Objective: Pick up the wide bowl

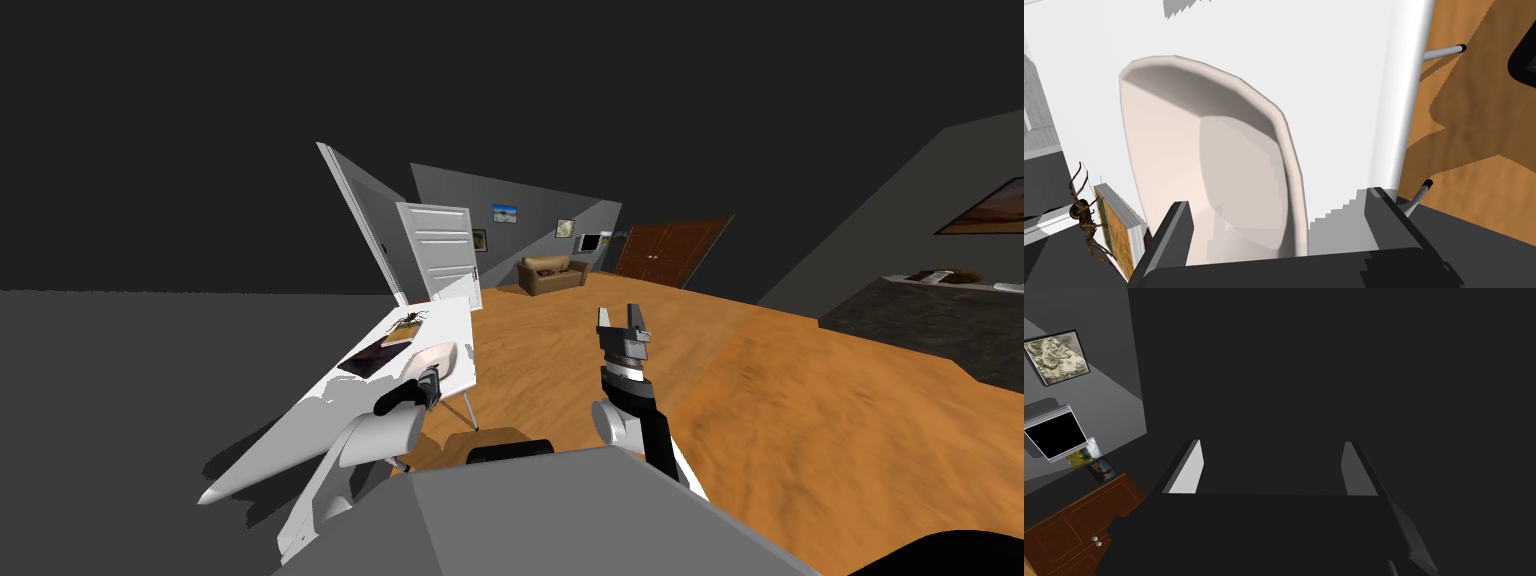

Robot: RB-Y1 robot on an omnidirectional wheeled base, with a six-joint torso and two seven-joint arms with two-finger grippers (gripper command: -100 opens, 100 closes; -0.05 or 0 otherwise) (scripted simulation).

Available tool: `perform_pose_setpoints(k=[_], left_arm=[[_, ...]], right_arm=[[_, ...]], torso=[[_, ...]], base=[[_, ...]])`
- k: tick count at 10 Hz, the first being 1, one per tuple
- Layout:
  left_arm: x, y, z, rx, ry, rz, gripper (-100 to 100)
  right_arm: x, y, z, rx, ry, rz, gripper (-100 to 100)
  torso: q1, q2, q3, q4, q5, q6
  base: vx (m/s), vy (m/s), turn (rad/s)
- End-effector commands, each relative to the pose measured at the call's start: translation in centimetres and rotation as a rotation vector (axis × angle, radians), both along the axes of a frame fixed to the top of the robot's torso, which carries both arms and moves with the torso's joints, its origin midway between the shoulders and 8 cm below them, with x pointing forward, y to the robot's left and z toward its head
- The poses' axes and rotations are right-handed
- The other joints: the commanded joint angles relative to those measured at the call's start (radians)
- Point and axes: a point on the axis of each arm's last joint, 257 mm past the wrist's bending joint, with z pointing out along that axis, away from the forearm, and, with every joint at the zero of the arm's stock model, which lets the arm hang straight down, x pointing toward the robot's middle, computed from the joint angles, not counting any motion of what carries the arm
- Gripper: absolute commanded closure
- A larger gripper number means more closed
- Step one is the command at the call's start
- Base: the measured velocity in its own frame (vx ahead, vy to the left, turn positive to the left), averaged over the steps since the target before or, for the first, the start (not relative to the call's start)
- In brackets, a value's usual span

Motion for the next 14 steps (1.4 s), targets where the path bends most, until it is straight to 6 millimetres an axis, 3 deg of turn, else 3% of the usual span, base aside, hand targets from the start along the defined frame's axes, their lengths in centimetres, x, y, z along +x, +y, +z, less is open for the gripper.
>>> perform_pose_setpoints(k=[1,3,4,8,9,10,14], left_arm=[[1.0,0.3,-0.4,0.0,0.0,0.006,-100],[1.0,0.3,-0.3,0.0,0.0,0.007,-100],[1.0,0.3,-0.4,0.0,0.0,0.007,100],[0.9,0.3,-0.4,0.0,0.002,0.007,100],[0.9,0.3,-0.4,0.0,0.003,0.007,0],[0.2,0.1,-0.1,0.0,0.0,0.002,100],[-1.7,-0.6,0.7,-0.001,0.0,-0.01,100]], right_arm=[[0.0,0.0,0.0,0.0,0.0,0.0,0],[0.0,0.0,0.0,0.0,0.0,0.0,0],[0.0,0.0,0.0,0.0,0.0,0.0,0],[0.0,0.0,0.0,0.0,0.0,0.0,0],[0.0,0.0,0.0,0.0,0.0,0.0,0],[0.0,0.0,0.0,0.0,0.0,0.0,0],[0.0,0.0,0.0,0.0,0.0,0.0,0]], torso=[[0.0,0.0,0.0,0.0,0.0,0.0],[0.001,-0.002,-0.001,0.0,0.001,0.001],[0.001,-0.003,-0.002,-0.001,0.001,0.0],[0.001,-0.004,-0.002,-0.001,0.001,0.0],[0.001,-0.004,-0.002,0.0,0.0,0.0],[0.001,-0.004,-0.002,0.0,0.0,0.0],[0.0,-0.005,-0.002,0.0,0.0,0.0]], base=[[-0.034,-0.004,-0.038],[-0.024,-0.003,-0.017],[0.0,0.0,0.0],[0.0,0.0,0.0],[0.0,0.0,0.0],[0.022,0.001,0.042],[0.04,0.003,0.033]])
